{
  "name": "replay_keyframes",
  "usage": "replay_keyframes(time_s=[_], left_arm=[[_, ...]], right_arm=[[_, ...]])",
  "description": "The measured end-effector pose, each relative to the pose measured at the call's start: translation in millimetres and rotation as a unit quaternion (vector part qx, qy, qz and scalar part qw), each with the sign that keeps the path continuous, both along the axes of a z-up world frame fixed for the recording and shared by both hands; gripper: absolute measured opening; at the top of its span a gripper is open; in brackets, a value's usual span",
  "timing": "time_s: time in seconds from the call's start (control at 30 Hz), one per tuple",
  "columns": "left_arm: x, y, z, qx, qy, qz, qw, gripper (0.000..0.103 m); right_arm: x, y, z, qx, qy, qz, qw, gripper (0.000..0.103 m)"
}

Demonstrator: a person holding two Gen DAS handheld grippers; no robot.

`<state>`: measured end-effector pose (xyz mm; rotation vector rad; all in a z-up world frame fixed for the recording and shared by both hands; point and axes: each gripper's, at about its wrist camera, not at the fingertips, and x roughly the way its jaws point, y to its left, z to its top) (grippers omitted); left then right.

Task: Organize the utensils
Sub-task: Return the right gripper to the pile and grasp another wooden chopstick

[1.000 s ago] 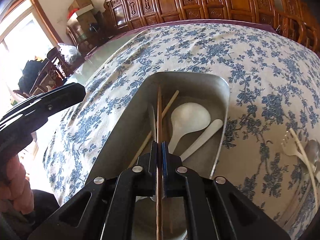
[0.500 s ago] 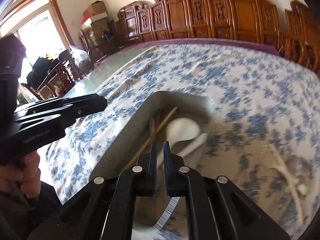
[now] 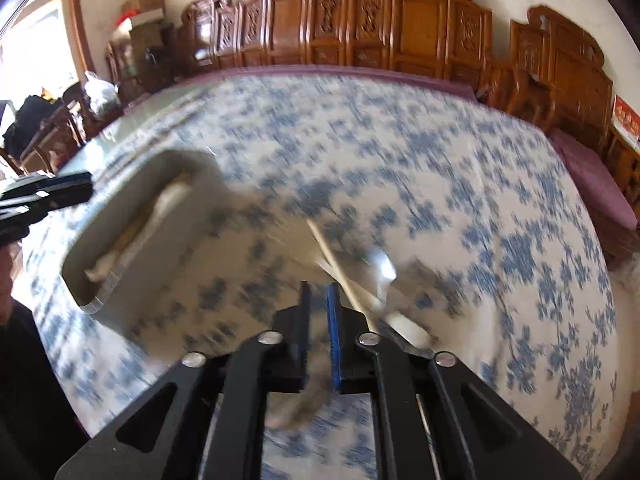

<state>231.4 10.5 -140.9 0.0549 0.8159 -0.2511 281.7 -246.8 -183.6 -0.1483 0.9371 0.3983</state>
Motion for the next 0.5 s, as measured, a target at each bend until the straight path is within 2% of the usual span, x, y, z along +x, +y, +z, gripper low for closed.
replay_keyframes(time_s=[0.23, 0.43, 0.5], left_arm=[[-8, -21, -4, 0.006, -0.002, -0.019, 0.9998, 0.031], [-10, -30, -7, 0.008, -0.001, -0.028, 0.9996, 0.031], [-11, -31, -7, 0.009, -0.001, -0.029, 0.9995, 0.031]], right_arm=[[4, -28, -24, 0.0, 0.019, -0.027, 0.999, 0.015], [2, -25, -34, -0.012, 0.031, -0.008, 0.999, 0.015], [2, -22, -36, -0.019, 0.034, -0.001, 0.999, 0.018]])
